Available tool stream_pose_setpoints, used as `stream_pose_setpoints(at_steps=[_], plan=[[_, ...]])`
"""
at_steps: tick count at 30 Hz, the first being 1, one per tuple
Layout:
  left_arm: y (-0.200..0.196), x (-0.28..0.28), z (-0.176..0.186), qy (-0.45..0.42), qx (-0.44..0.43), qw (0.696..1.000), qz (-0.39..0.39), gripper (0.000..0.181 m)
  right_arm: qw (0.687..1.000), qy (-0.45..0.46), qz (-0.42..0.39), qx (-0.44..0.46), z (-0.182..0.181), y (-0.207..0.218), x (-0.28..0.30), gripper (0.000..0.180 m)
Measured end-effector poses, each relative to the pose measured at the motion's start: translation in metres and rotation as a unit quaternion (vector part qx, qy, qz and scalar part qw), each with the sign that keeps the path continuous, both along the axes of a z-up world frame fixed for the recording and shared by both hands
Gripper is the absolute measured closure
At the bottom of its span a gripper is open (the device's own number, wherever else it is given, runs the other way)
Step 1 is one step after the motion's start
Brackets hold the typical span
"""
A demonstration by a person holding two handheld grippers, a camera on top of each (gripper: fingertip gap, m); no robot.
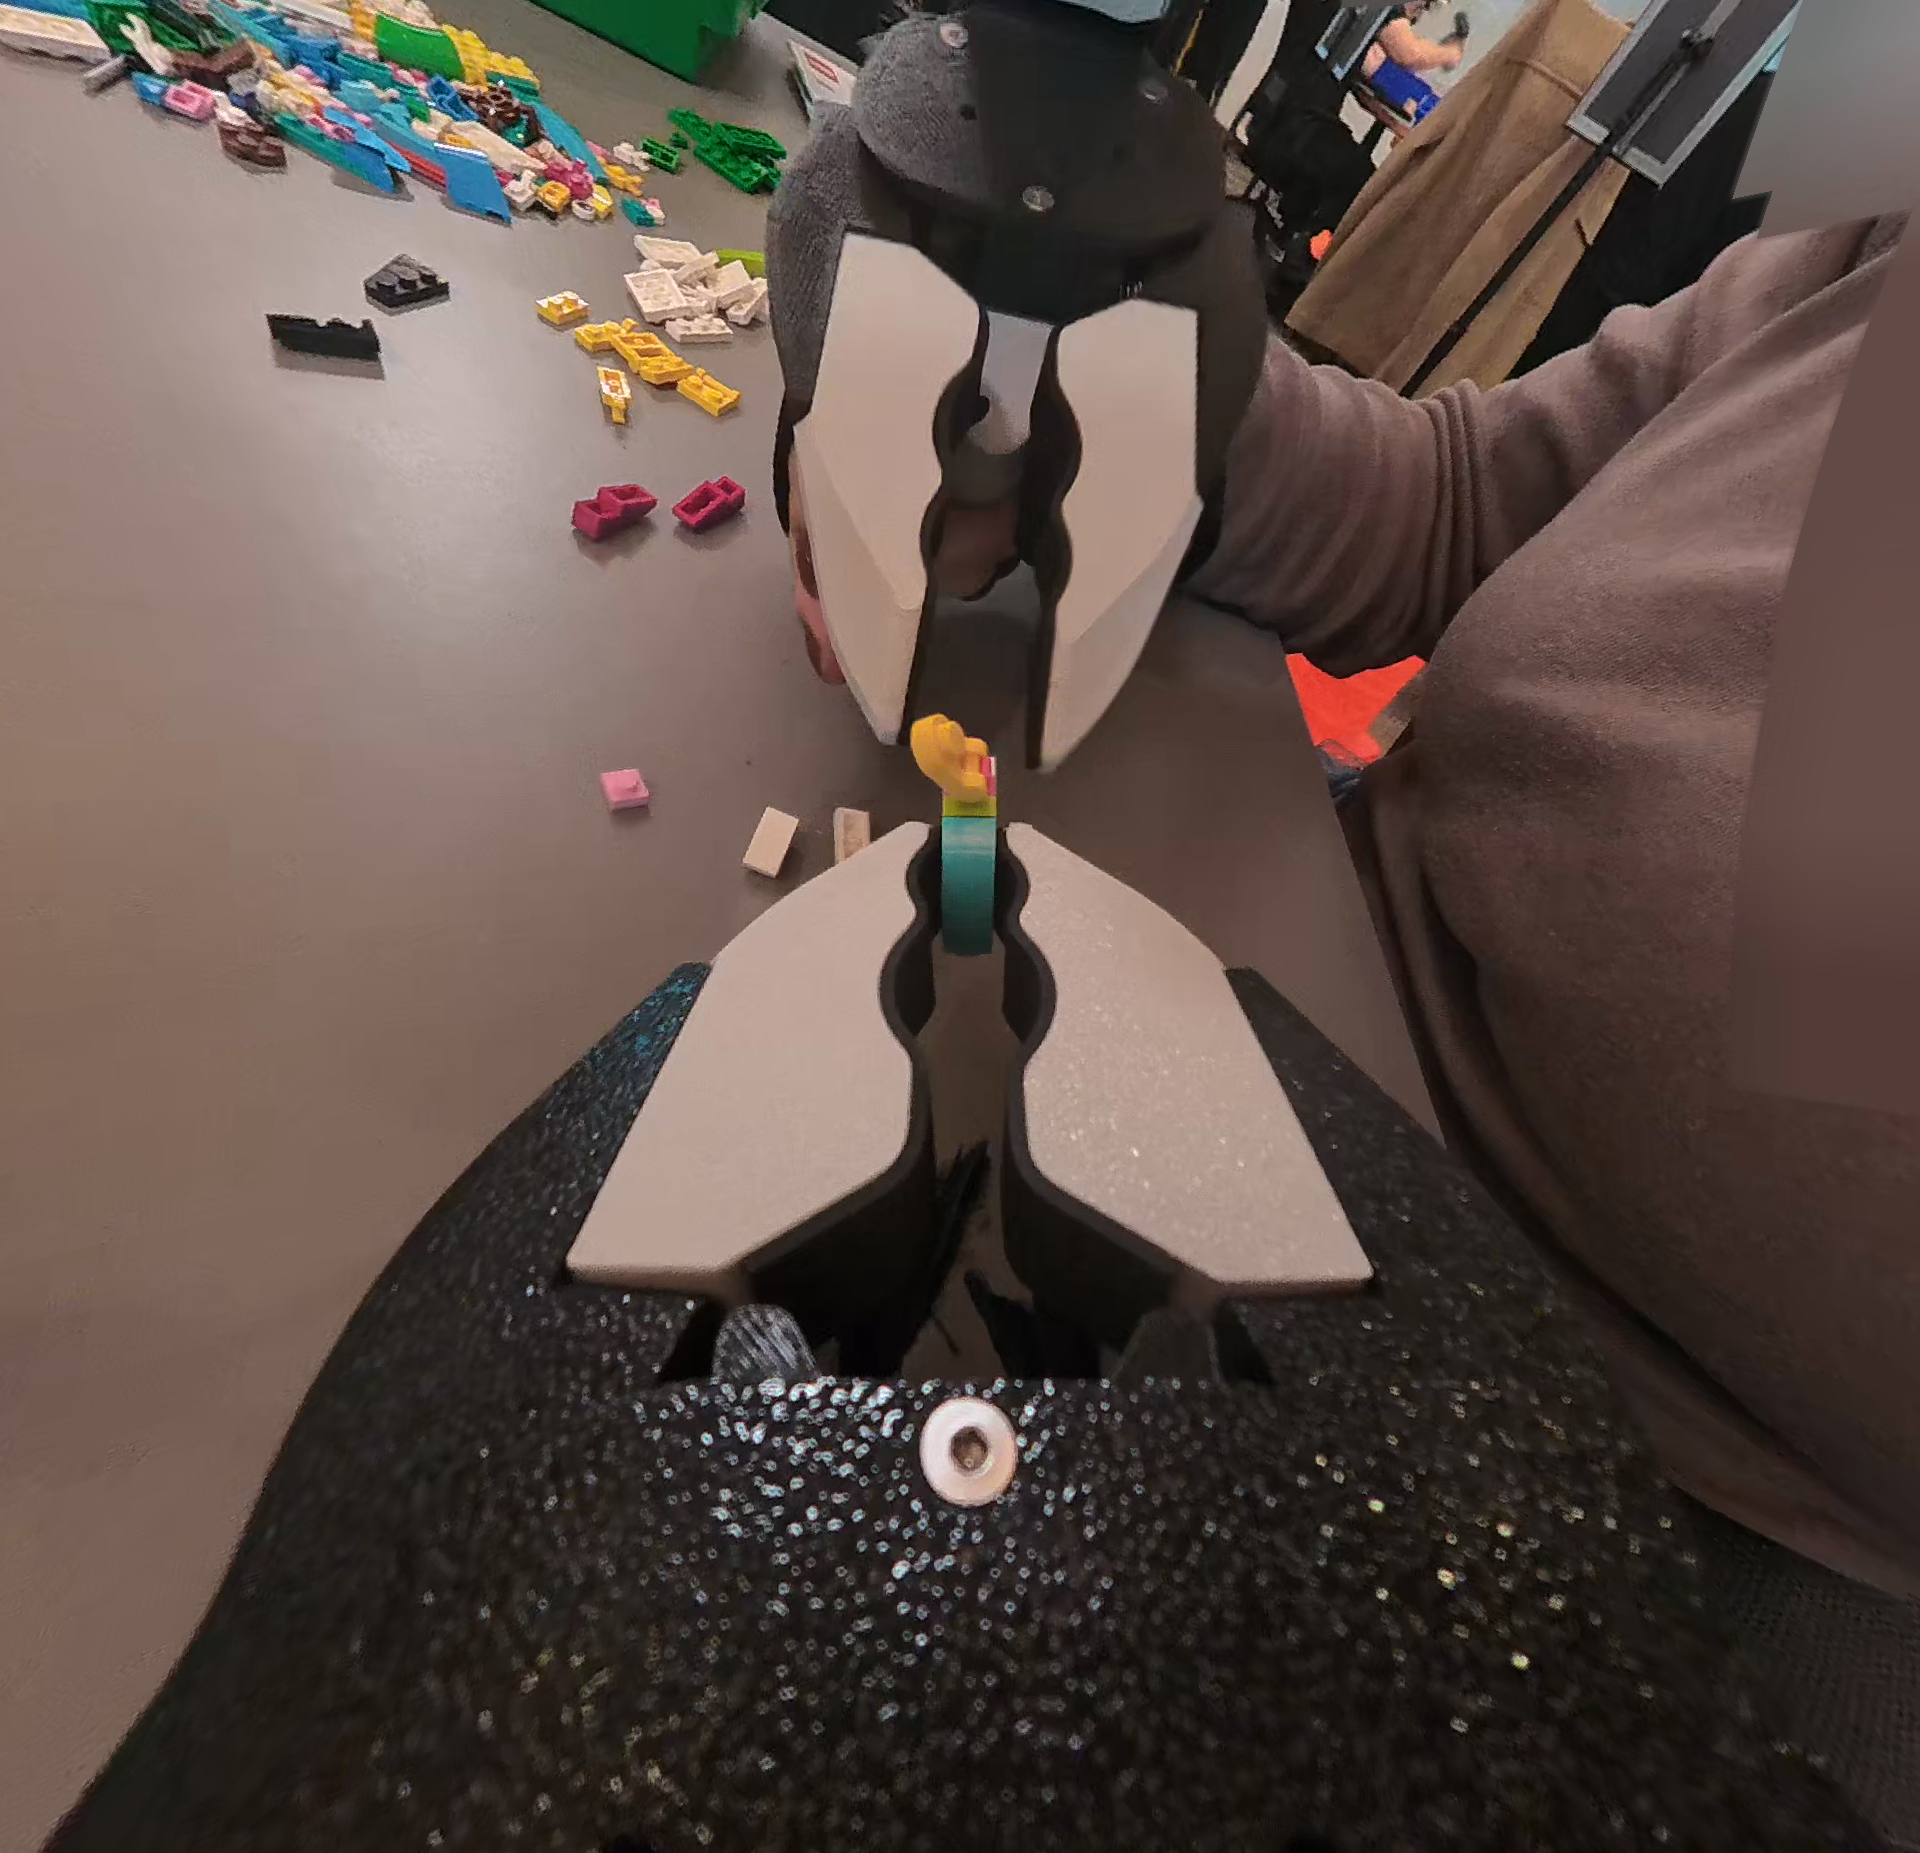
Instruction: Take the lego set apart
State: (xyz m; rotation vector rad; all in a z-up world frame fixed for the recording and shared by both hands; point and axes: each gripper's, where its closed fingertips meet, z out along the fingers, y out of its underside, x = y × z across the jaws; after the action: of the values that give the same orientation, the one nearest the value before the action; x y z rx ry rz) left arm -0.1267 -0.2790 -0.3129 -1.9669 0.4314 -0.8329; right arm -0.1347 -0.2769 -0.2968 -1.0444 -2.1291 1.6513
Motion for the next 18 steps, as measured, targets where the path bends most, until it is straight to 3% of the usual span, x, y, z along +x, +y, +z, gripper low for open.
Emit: stream_pose_setpoints(at_steps=[4, 7, 12, 18], plan=[[0.001, 0.004, 0.0, 0.002, 0.003, 1.0, -0.004, 0.173, 0.999, 0.0, 0.013, -0.032, 0.005, -0.011, -0.001, 0.162], [0.0, 0.009, 0.004, -0.001, 0.016, 1.0, -0.014, 0.173, 0.999, 0.013, 0.014, -0.027, 0.006, -0.011, -0.002, 0.173], [-0.018, 0.031, 0.032, -0.074, 0.06, 0.991, -0.093, 0.172, 0.986, 0.007, 0.101, -0.134, 0.033, -0.027, 0.019, 0.173], [-0.026, 0.039, 0.037, -0.103, 0.062, 0.985, -0.127, 0.173, 0.968, -0.016, 0.149, -0.203, 0.039, -0.033, 0.027, 0.173]])
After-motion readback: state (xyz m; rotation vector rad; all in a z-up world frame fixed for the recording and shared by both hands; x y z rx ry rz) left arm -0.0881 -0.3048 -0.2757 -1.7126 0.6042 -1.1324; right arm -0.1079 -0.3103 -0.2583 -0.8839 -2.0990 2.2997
